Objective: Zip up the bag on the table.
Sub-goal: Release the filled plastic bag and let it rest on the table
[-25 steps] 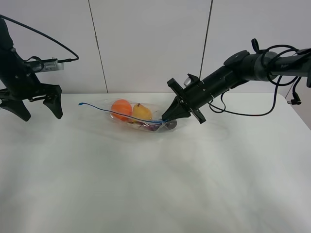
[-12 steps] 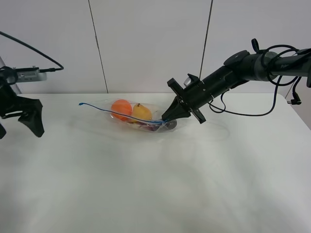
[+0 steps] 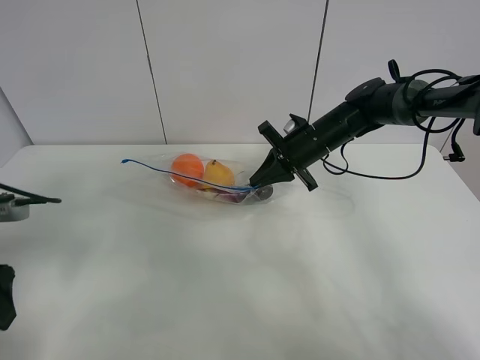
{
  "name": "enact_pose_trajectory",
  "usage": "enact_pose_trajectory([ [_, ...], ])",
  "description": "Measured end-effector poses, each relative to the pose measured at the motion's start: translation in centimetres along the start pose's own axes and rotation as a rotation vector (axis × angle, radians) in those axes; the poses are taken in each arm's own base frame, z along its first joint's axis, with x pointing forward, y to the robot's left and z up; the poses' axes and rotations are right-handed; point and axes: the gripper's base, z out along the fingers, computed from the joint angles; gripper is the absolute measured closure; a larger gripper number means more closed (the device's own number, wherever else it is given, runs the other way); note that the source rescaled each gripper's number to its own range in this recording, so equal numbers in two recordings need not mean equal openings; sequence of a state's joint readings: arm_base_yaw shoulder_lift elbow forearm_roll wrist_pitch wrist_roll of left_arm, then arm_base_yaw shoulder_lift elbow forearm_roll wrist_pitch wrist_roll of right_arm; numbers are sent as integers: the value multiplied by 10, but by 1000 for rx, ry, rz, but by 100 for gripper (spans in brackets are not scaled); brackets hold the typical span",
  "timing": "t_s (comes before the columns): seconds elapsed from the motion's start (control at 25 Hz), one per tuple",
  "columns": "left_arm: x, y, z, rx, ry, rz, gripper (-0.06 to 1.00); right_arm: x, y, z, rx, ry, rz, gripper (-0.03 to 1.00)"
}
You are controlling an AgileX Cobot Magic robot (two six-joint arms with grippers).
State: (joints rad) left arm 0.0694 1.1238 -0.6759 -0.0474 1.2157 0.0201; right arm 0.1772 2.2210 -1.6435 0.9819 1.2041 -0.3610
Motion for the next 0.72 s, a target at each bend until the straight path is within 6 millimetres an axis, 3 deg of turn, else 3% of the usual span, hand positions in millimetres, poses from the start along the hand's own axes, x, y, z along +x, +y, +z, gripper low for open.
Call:
enact_pose_trajectory([
  [0.2, 22, -1, -19, -1, -159, 4, -5, 0, 0, 0, 0, 0, 0, 97],
  [0.4, 44, -2, -48, -2, -485, 13, -5, 0, 0, 0, 0, 1, 0, 97],
  [0.72, 119, -4, -83, -1, -983, 32, -5, 0, 0, 0, 0, 1, 0, 97],
])
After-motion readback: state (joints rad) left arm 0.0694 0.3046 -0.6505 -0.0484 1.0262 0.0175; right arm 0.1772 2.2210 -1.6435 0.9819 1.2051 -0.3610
